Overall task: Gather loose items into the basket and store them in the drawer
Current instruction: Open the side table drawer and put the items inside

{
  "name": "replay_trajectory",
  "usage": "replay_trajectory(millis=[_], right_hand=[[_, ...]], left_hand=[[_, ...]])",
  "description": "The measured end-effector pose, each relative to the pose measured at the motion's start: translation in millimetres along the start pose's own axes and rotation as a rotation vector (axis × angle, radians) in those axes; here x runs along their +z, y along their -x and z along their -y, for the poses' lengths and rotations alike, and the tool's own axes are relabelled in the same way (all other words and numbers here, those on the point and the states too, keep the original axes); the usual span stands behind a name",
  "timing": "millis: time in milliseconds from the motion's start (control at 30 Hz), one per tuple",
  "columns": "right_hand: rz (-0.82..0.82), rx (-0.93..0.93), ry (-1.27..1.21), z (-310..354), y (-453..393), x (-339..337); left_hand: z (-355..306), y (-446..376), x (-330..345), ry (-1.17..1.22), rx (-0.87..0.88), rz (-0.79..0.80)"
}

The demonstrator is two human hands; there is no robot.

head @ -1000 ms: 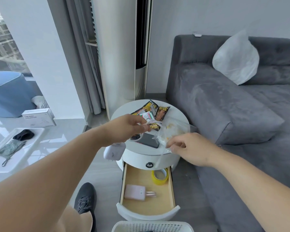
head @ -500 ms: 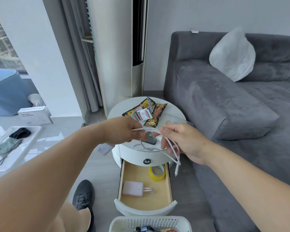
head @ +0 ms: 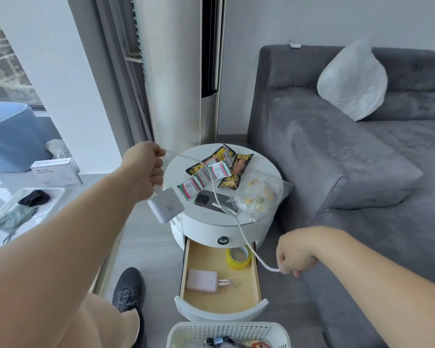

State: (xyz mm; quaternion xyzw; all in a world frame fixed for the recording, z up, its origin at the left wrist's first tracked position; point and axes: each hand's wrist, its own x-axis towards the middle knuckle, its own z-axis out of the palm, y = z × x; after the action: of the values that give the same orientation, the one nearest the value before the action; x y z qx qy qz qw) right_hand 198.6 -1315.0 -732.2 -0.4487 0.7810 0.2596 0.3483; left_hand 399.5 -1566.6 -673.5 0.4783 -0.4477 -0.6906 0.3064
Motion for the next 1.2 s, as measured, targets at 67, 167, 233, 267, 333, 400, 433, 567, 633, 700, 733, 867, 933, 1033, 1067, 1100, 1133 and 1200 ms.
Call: replay_trajectory(millis=[67, 167, 233, 267, 333, 400, 433, 567, 633, 700, 733, 867, 933, 1033, 1067, 1100, 1133, 1200], right_hand=[[-0.188, -0.036, -0.024, 1.2, -3.6, -3.9], [-0.623, -0.204, -0.496, 14.7, -6.4, -11.3], [-0.716, -0.440, -0.829, 31.1, 1.1, -20.4], [-0.720, -0.559, -0.957, 39.3, 6.0, -24.6], [-0.656, -0.709, -1.159, 50.4, 18.3, -30.7], [-0.465, -0.764, -1.380, 47.7, 29.4, -37.9], [-0.382, -0.768, -1.478, 41.9, 31.9, -41.3], [-0.536, -0.605, -1.729, 5.9, 27.7, -55.1], [-0.839, -0.420, -1.287, -3.7, 15.0, -49.7], [-0.888, -0.298, -0.714, 0.2, 6.7, -37.8], [-0.773, -0.284, -0.515, 9.2, 7.6, -32.1], [-0.428, -0.376, 0.044, 60.1, 30.0, -12.4], [-0.494, -0.513, -0.182, 74.0, 48.6, -17.4], [-0.744, -0.572, -0.564, 59.2, 50.8, -41.3], [-0.820, -0.539, -0.623, 48.5, 47.6, -49.3], [-0.875, -0.483, -0.663, 36.7, 42.6, -53.6], [-0.907, -0.440, -0.691, 27.0, 37.7, -55.2], [-0.923, -0.405, -0.724, 15.3, 27.4, -52.5]], left_hand=[[3.3, 10.2, 3.3, -0.366, 0.041, 0.206], [11.4, 34.7, 16.3, -0.671, 0.045, 0.670], [14.1, 49.5, 25.8, -0.677, 0.063, 0.858], [13.3, 55.2, 29.9, -0.649, 0.077, 0.903], [9.1, 60.2, 35.4, -0.567, 0.111, 0.908], [4.1, 56.9, 34.7, -0.488, 0.136, 0.814], [1.4, 52.7, 31.8, -0.462, 0.140, 0.750], [-7.1, 40.7, 13.7, -0.364, 0.023, 0.741], [-8.3, 38.0, 9.0, -0.123, -0.013, 0.735], [-5.8, 33.1, 11.7, 0.139, -0.027, 0.597], [-2.0, 29.7, 15.6, 0.235, -0.039, 0.502], [28.0, 30.2, 36.0, -0.002, -0.002, 0.453], [47.7, 44.8, 42.3, -0.458, 0.142, 0.643], [60.1, 56.5, 50.6, -0.606, 0.180, 0.771], [58.6, 58.2, 53.1, -0.496, 0.104, 0.796], [55.2, 57.5, 55.7, -0.371, 0.022, 0.804], [52.0, 55.2, 56.9, -0.256, -0.043, 0.791], [48.3, 51.5, 58.5, -0.108, -0.111, 0.754]])
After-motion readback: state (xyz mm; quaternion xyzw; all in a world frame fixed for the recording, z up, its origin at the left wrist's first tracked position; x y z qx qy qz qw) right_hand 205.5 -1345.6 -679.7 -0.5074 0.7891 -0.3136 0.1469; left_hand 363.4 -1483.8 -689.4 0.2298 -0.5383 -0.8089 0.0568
